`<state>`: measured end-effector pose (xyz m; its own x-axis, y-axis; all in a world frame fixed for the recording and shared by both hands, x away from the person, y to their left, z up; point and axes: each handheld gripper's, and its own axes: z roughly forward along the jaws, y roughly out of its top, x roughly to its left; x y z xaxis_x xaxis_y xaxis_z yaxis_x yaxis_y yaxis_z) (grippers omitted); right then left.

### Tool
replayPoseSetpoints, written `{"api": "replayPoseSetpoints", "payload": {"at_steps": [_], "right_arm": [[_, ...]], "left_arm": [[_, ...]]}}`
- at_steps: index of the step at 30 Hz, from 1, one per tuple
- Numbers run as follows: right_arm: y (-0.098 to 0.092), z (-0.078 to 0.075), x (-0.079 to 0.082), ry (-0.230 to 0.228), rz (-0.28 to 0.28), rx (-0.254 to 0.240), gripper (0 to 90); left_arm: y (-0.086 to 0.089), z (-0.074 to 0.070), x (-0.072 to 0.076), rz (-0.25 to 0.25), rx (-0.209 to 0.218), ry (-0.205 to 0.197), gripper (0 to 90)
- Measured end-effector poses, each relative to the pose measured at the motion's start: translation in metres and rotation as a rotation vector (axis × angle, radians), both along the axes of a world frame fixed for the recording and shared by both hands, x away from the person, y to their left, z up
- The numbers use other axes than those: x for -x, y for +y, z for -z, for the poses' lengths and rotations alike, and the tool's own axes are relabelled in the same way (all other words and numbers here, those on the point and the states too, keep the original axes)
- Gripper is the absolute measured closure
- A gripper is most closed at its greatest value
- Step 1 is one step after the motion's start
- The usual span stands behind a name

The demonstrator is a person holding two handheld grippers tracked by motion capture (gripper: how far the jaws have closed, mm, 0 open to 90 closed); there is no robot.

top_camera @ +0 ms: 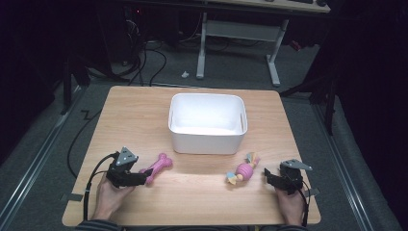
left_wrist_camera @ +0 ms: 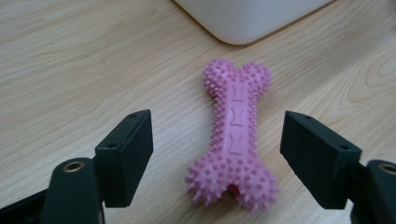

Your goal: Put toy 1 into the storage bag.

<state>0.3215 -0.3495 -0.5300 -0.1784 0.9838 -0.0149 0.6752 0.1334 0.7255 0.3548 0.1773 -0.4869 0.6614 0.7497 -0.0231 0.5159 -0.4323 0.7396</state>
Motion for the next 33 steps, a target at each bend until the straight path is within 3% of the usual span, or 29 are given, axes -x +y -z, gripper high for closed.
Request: {"api": "replayPoseSetpoints", "payload": {"at_steps": [5, 9, 11, 18, 21, 33], "right_arm": [[0.000, 0.000, 0.000, 0.000, 0.000, 0.000, 31.6], [0.000, 0.000, 0.000, 0.000, 0.000, 0.000, 31.5], [0.000, 0.000, 0.000, 0.000, -0.001, -0.001, 31.3], [0.000, 0.000, 0.000, 0.001, -0.009, 0.004, 31.4], [0.000, 0.000, 0.000, 0.000, -0.012, 0.005, 31.5], [0.000, 0.000, 0.000, 0.002, -0.012, 0.004, 31.4]], "left_arm": [[-0.014, 0.002, -0.010, 0.030, -0.034, 0.056, 30.3], [-0.020, 0.004, -0.013, 0.035, -0.060, 0.077, 31.2], [-0.027, 0.006, -0.016, 0.037, -0.099, 0.097, 31.7], [-0.037, 0.008, -0.025, 0.044, -0.138, 0.132, 35.3], [-0.043, 0.011, -0.027, 0.053, -0.179, 0.155, 35.7], [-0.048, 0.017, -0.028, 0.072, -0.217, 0.164, 41.6]]}}
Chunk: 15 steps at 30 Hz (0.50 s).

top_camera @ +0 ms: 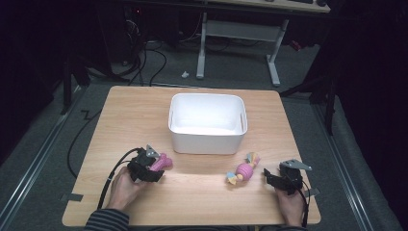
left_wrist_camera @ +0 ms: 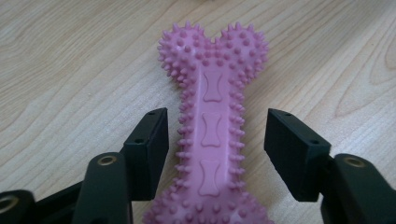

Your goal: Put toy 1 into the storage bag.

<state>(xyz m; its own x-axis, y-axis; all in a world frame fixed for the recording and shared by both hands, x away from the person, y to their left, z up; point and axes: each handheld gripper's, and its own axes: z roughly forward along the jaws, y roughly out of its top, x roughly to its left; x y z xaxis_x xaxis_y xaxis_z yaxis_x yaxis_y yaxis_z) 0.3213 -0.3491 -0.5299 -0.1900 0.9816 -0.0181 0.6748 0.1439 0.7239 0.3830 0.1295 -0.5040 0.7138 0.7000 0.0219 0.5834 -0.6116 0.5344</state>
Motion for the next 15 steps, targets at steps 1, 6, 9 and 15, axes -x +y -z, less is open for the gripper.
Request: {"api": "replayPoseSetpoints", "payload": {"at_steps": [1, 6, 9, 15], "right_arm": [[0.0000, 0.0000, 0.0000, 0.000, 0.000, 0.000, 31.4], [0.0001, 0.0000, 0.0000, 0.000, 0.000, -0.001, 31.3], [0.0001, 0.0000, 0.0000, 0.000, 0.000, -0.001, 31.3], [0.0001, 0.0000, 0.0000, 0.000, 0.000, 0.000, 31.3]], "left_arm": [[-0.0005, 0.0004, 0.0002, 0.001, -0.001, 0.001, 41.6], [-0.0016, 0.0017, -0.0004, 0.005, -0.003, 0.006, 46.8], [-0.0021, 0.0020, -0.0005, 0.006, -0.015, 0.001, 47.9], [-0.0005, 0.0018, -0.0017, 0.005, -0.021, -0.002, 54.4]]}}
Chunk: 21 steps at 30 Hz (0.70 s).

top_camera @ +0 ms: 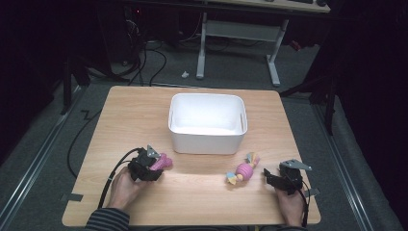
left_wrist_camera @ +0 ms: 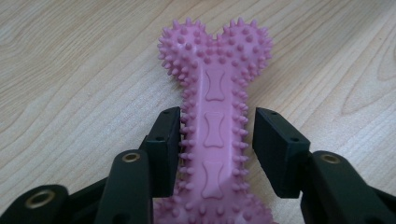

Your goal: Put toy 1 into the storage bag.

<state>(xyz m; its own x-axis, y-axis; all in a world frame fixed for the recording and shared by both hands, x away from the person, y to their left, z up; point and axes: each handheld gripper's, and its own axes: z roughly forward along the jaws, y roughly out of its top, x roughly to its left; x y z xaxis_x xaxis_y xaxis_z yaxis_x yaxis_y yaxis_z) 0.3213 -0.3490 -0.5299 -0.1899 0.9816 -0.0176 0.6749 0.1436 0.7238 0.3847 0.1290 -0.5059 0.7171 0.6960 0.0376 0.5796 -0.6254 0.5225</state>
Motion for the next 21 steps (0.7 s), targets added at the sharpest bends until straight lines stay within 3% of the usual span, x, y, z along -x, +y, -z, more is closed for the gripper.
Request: {"api": "replayPoseSetpoints", "payload": {"at_steps": [8, 19, 21], "right_arm": [[0.0000, 0.0000, 0.0000, 0.000, 0.000, 0.001, 31.3], [0.0000, 0.0000, 0.0000, 0.000, -0.001, 0.000, 31.2], [0.0000, 0.0000, 0.0000, 0.000, -0.002, -0.001, 31.1]], "left_arm": [[0.0020, 0.0006, -0.0039, -0.003, 0.001, 0.021, 57.3], [0.0014, -0.0001, -0.0018, 0.005, -0.008, 0.002, 59.3], [0.0029, -0.0030, -0.0004, 0.005, 0.018, 0.000, 59.4]]}}
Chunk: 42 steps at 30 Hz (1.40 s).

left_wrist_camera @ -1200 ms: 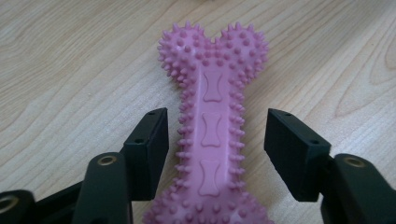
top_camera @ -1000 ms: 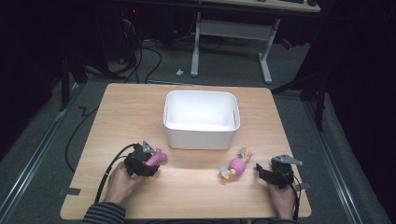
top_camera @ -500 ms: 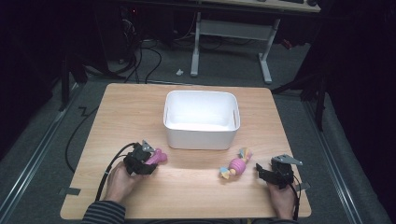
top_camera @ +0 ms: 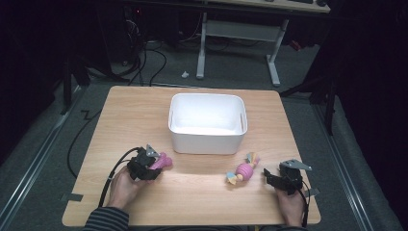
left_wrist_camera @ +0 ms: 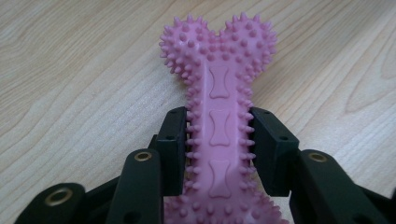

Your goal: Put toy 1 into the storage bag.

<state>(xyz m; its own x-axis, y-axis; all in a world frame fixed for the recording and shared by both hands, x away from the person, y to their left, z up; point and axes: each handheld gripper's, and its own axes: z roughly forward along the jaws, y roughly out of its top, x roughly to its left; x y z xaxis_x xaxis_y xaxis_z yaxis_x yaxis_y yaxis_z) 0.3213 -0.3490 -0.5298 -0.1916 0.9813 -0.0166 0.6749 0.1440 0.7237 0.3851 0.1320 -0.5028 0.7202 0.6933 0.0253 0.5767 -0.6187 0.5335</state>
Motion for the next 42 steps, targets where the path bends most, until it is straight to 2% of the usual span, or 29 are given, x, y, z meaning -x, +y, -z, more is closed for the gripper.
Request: {"api": "replayPoseSetpoints", "payload": {"at_steps": [1, 2, 5, 9, 14, 17, 18, 21, 22, 27, 30, 33, 35, 36, 39, 42], "right_arm": [[0.000, 0.000, 0.000, 0.000, 0.000, 0.000, 31.1], [0.000, 0.000, 0.000, -0.001, -0.004, 0.002, 31.1], [0.000, 0.000, 0.000, 0.000, -0.003, 0.001, 31.2], [0.000, 0.000, 0.000, 0.000, -0.003, 0.002, 31.2], [0.000, 0.000, 0.000, 0.000, -0.006, 0.002, 31.2], [0.001, 0.000, 0.000, 0.000, -0.006, 0.001, 31.2], [0.001, 0.000, 0.000, 0.000, -0.005, 0.001, 31.2], [0.001, 0.000, 0.000, 0.000, -0.003, 0.001, 31.3], [0.000, 0.000, 0.000, -0.001, 0.006, 0.003, 32.2], [0.000, 0.000, 0.000, -0.001, 0.016, -0.004, 33.0], [0.000, 0.000, 0.000, -0.001, 0.016, -0.004, 33.0], [0.000, 0.000, 0.000, -0.001, 0.016, -0.003, 33.0], [0.000, 0.000, 0.000, -0.002, 0.017, -0.001, 32.9], [0.000, 0.000, 0.000, -0.002, 0.017, -0.001, 32.9], [0.000, 0.000, 0.000, -0.002, 0.018, -0.001, 32.8], [0.000, 0.000, 0.000, -0.002, 0.017, 0.001, 32.4]], "left_arm": [[0.000, 0.000, 0.000, 0.000, 0.000, 0.000, 59.4], [0.002, -0.003, 0.001, 0.002, 0.022, -0.006, 59.5], [0.005, -0.007, 0.001, -0.004, 0.050, 0.001, 59.5], [0.008, -0.010, 0.003, -0.016, 0.065, -0.001, 59.6], [0.013, -0.018, 0.005, -0.028, 0.129, 0.002, 59.7], [0.015, -0.021, 0.006, -0.026, 0.145, 0.004, 59.7], [0.016, -0.025, 0.006, -0.021, 0.149, -0.011, 59.7], [0.018, -0.030, 0.007, -0.013, 0.172, -0.019, 59.7], [0.020, -0.034, 0.007, -0.007, 0.194, -0.027, 59.7], [0.025, -0.042, 0.007, -0.001, 0.235, -0.027, 59.7], [0.028, -0.046, 0.006, 0.000, 0.227, -0.028, 59.8], [0.030, -0.050, 0.006, 0.006, 0.237, -0.037, 59.8], [0.031, -0.054, 0.005, 0.016, 0.246, -0.046, 59.8], [0.031, -0.056, 0.005, 0.016, 0.264, -0.045, 59.8], [0.032, -0.061, 0.002, 0.020, 0.270, -0.043, 59.6], [0.034, -0.071, 0.001, 0.024, 0.293, -0.046, 59.6]]}}
